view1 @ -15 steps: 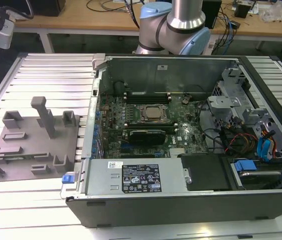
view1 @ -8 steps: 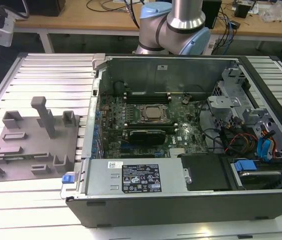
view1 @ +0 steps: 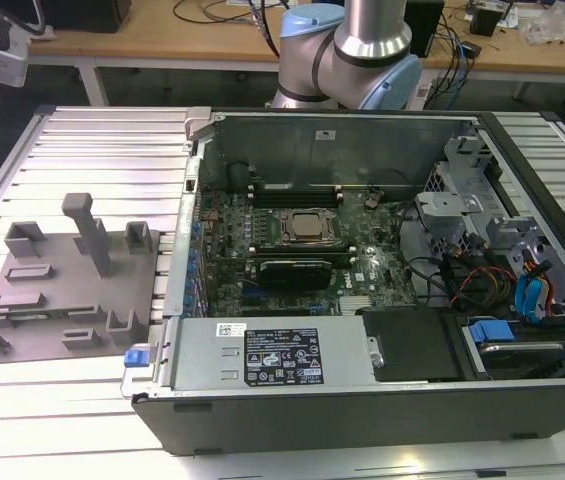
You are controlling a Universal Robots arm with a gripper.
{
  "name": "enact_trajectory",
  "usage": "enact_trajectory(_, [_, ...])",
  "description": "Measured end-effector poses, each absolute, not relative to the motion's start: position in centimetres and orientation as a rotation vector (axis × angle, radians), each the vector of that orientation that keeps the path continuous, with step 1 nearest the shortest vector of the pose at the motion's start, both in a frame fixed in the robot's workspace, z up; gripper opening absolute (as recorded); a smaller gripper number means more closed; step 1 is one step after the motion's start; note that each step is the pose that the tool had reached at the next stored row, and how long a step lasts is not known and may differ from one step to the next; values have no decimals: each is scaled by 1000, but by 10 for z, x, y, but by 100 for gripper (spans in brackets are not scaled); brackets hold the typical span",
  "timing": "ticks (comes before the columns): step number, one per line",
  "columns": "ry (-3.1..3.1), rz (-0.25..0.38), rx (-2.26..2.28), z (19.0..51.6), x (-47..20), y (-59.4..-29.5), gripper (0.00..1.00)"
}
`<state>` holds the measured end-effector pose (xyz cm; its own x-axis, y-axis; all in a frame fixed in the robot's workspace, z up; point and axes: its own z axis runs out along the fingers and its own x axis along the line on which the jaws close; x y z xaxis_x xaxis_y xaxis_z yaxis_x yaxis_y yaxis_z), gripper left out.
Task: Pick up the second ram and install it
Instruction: 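Pick up the second ram and move it above second insertion slot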
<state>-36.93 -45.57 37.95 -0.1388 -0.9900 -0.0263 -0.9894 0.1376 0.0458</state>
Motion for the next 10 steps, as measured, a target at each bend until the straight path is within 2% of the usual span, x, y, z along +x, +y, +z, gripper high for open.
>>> enact_trajectory(10, [-2275,-80,2147,380,-369,-456,8])
